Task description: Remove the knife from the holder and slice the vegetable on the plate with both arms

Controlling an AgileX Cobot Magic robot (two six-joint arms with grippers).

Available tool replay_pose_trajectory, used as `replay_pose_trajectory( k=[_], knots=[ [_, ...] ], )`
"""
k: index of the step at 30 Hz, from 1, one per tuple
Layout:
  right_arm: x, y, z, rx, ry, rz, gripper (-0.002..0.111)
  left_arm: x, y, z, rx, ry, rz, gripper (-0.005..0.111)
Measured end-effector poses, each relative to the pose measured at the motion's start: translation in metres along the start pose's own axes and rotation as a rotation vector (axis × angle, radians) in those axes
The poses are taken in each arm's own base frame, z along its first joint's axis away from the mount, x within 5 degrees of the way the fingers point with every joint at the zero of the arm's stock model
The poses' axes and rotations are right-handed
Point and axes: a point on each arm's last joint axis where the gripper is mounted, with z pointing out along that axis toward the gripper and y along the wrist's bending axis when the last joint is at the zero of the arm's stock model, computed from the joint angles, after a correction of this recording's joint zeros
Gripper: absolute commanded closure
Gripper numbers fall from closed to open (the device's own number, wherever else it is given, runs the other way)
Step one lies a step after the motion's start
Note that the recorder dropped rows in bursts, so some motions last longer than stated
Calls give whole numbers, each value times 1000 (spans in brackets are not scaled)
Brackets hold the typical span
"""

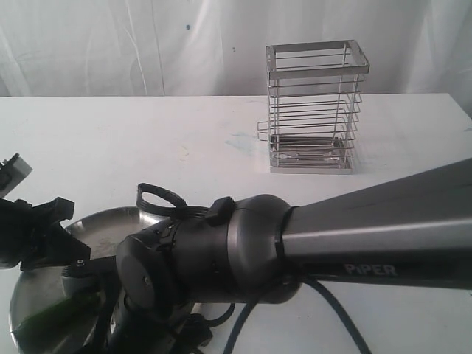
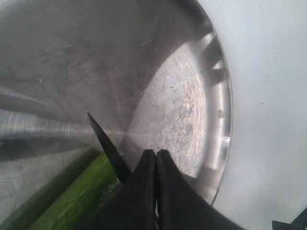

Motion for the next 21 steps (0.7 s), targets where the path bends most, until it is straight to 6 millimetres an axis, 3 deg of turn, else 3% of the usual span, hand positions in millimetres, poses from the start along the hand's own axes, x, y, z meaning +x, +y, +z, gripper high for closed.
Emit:
replay_pose_trajectory(
  k=[13,21],
  knots=[
    [0,0,1,-9,11,32,93,-1,28,30,-32,63,-52,107],
    [1,0,1,-8,16,36,93,-2,34,34,-47,57,-80,107]
  ],
)
